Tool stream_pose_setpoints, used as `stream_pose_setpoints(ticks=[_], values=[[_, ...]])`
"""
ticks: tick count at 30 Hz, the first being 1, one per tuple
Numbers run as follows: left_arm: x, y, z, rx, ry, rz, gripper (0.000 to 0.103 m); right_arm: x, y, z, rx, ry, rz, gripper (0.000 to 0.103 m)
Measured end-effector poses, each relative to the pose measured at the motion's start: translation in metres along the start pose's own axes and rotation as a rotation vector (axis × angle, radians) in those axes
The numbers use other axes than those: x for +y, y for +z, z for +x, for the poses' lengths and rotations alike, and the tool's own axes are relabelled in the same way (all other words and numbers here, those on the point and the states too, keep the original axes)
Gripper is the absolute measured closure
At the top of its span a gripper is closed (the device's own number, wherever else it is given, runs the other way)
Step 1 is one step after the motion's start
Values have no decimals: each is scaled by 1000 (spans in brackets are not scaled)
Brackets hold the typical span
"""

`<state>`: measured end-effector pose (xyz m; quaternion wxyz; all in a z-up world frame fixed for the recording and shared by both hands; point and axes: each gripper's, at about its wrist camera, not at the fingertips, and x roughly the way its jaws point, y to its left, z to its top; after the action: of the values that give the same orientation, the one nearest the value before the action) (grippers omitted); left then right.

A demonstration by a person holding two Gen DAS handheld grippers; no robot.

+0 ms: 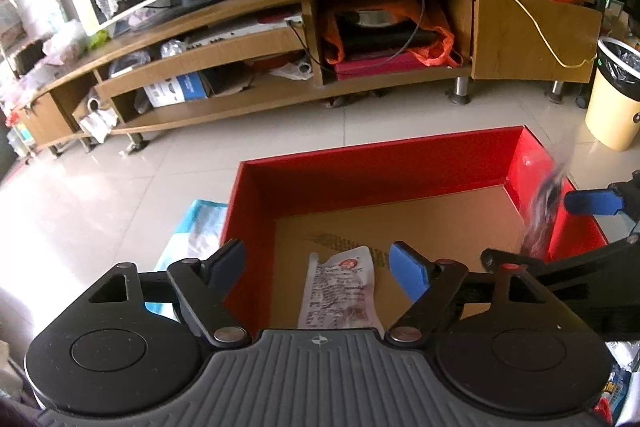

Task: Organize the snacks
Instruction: 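Carry both packets to the red box and release them inside, then grasp the bread loaf bag with the left tool while the right tool grasps the spicy strip bag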

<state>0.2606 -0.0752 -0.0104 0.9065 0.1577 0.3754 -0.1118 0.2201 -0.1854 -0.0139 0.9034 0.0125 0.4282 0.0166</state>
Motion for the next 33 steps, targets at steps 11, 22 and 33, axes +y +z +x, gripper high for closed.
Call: stream_pose_setpoints(ticks=[11, 22, 33], values=[[32, -26, -47, 30, -27, -57, 15, 0, 0, -51, -51, -1, -3, 14], [43, -65, -48, 180, -63, -112, 7, 5, -30, -98, -25, 31, -32, 14], [36, -84, -1, 363, 1, -95, 24, -33, -74, -127, 89, -12, 75, 14]])
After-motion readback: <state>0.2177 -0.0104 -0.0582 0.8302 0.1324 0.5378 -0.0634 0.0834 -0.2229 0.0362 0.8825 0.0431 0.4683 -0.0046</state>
